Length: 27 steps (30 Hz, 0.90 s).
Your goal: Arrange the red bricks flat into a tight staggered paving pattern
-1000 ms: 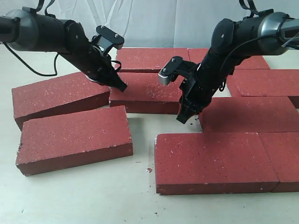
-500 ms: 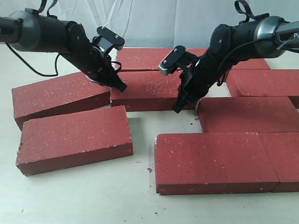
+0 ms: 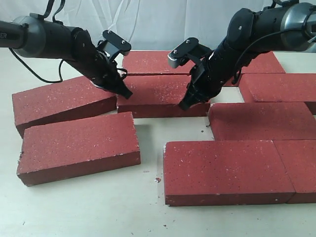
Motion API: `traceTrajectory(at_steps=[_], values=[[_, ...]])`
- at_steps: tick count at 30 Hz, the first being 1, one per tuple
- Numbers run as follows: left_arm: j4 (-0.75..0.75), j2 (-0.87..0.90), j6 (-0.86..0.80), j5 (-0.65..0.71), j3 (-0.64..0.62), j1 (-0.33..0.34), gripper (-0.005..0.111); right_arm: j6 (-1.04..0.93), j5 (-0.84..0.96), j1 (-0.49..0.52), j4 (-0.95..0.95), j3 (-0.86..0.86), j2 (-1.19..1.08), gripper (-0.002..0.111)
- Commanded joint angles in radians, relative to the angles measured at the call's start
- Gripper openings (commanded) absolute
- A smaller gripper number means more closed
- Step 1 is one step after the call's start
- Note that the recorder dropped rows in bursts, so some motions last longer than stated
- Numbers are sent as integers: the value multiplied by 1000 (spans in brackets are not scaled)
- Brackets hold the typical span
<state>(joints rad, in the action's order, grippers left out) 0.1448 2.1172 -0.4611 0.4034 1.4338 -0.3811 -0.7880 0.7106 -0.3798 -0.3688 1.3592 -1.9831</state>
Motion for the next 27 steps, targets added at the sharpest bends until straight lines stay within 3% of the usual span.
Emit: traceTrajectory(at_steps=[1,8,18,27], values=[[21,17,-12,-44,10,-26,0,4,3,7,-6,5,2,-1],[11,25,-13,-69,11,-77,0,4,37,7,-2,5,2,-1],[-14,19,-6,-73,11,-35,0,1,133,7,90,5,-17,-1],[-14,-7,-6,-16,11,-25,0,41,-74,7,183,3,-94,-1]])
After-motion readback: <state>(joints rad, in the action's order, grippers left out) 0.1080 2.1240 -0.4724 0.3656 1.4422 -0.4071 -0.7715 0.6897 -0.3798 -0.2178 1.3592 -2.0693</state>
